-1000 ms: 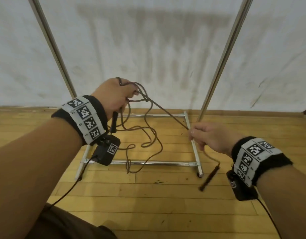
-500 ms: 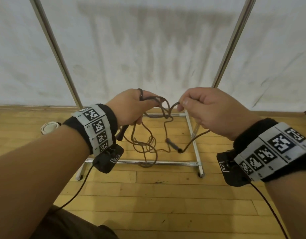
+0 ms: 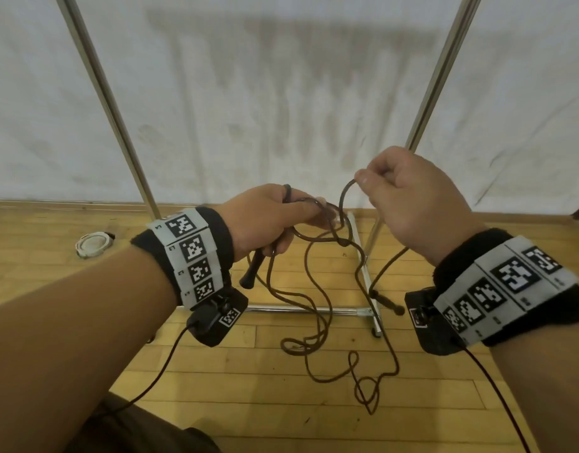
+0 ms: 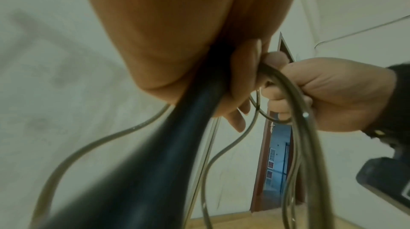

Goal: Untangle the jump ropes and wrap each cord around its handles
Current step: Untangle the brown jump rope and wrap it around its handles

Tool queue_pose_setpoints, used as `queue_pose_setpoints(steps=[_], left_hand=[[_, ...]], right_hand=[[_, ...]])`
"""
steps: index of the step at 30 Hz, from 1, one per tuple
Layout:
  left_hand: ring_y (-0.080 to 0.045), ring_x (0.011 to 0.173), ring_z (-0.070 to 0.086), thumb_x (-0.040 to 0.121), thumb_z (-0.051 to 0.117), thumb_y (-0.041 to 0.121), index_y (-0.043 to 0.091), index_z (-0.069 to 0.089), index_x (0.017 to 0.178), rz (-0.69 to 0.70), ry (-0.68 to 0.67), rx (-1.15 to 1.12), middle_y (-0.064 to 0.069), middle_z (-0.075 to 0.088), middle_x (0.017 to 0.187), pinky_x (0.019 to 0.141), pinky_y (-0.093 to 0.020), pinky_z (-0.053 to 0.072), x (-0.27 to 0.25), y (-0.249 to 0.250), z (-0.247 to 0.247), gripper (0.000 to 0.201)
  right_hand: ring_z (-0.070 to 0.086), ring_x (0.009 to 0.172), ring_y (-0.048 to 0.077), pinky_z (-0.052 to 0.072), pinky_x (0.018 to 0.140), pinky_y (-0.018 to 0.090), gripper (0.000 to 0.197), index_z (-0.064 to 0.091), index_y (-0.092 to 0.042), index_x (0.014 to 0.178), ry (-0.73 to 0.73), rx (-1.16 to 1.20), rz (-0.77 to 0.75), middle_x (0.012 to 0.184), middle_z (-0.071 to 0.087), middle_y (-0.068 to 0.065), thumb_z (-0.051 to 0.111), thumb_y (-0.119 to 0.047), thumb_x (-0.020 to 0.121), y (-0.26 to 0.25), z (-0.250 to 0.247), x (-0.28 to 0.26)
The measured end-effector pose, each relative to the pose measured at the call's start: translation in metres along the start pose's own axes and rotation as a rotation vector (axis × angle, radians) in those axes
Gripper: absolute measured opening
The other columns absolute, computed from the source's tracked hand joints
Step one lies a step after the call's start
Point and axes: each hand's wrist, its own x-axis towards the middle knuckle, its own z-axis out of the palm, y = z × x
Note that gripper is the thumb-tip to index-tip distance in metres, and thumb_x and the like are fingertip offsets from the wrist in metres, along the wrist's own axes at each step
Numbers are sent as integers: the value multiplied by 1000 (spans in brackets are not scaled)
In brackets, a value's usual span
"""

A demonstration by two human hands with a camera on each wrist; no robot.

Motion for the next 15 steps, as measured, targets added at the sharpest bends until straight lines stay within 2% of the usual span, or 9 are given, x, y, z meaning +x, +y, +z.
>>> queue_pose_setpoints(steps=[2, 4, 5, 7, 9, 11, 13, 15], left_hand=[[-8, 47, 51, 99, 57, 44, 31, 79, 106, 34, -7, -49, 0, 81, 114, 42, -19, 40, 1, 2, 4, 27], [-11, 48, 51, 100, 58, 44, 32, 80, 101, 48, -40, -78, -11, 80, 110, 42, -20, 40, 3, 4, 8, 25], [-11, 47, 51, 98, 59, 44, 30, 80, 98, 43, -49, -82, -10, 80, 102, 41, -20, 40, 4, 4, 10, 25], [-10, 44, 47, 91, 64, 43, 29, 79, 93, 33, -13, -32, 0, 71, 73, 40, -21, 37, 6, 4, 10, 21], [-9, 43, 43, 79, 70, 50, 34, 80, 90, 34, 117, 46, 4, 59, 61, 40, -23, 36, 7, 6, 4, 22], [-9, 44, 43, 69, 71, 56, 35, 81, 85, 63, 301, -3, 7, 59, 64, 40, -24, 36, 11, 6, -11, 28], [-9, 47, 41, 75, 73, 49, 32, 81, 79, 80, 470, -116, 8, 57, 66, 41, -24, 34, 13, 5, -33, 20], [-9, 47, 38, 82, 70, 44, 31, 80, 76, 53, 552, -176, 9, 54, 64, 40, -22, 31, 10, 1, -51, 17]], right_hand=[[54, 53, 9, 46, 53, 32, 18, 59, -29, 93, -104, -10, -10, 65, 62, -2, 55, -44, 102, 0, 6, -2], [53, 49, 4, 41, 50, 27, 20, 56, -29, 92, -184, -29, 14, 64, 66, -3, 57, -48, 99, 2, 17, -4], [54, 51, 4, 41, 51, 27, 23, 55, -29, 93, -201, -20, 41, 66, 68, -3, 58, -51, 98, 4, 21, -4], [56, 53, 11, 45, 51, 30, 29, 55, -26, 97, -261, 88, 104, 64, 67, -2, 61, -54, 95, 10, 26, -5], [59, 52, 15, 49, 52, 30, 27, 59, -24, 100, -367, 198, 136, 61, 66, 2, 61, -51, 97, 21, 26, -7], [64, 56, 11, 54, 64, 35, 24, 66, -25, 95, -449, 166, 132, 63, 70, 1, 58, -47, 99, 39, 24, -10], [65, 63, 7, 56, 77, 43, 28, 68, -24, 90, -509, 40, 148, 67, 71, -3, 54, -46, 101, 62, 23, -13], [69, 76, 6, 54, 87, 43, 27, 69, -25, 93, -547, -28, 245, 75, 75, -5, 53, -45, 102, 81, 23, -19]])
